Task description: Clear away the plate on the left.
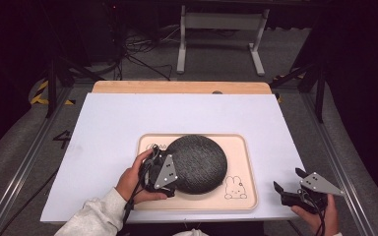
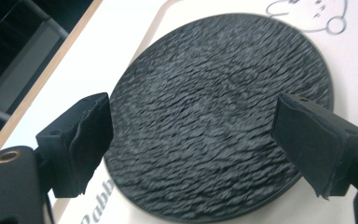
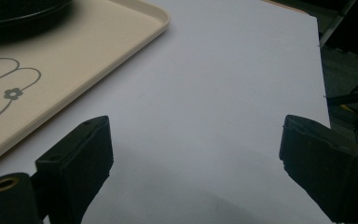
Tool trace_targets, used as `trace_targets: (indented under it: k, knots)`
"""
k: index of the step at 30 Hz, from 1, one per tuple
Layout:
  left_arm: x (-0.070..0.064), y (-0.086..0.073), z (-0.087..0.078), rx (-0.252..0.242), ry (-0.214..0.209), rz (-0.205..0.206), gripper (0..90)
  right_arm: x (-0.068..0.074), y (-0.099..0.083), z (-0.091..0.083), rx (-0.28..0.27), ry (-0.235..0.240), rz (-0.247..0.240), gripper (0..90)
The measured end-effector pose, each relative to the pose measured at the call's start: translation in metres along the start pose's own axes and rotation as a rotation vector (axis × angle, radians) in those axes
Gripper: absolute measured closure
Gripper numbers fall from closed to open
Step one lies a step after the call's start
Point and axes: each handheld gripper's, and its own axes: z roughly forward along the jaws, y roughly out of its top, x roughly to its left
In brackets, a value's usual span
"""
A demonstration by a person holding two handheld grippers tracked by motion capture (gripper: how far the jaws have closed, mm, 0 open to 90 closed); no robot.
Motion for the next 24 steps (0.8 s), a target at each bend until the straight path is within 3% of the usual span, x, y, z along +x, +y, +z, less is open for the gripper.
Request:
trace_targets:
  k: [15,24]
  knots:
    - [0.018,-0.027,-0.016,0.038,0.039,-0.074,13.5,0.000,0.000,0.000,0.004,0.003,0.005,10.4]
    - [0.029,-0.053,-0.028,0.086,0.067,-0.120,13.5,0.000,-0.001,0.001,0.005,0.000,0.005,10.5]
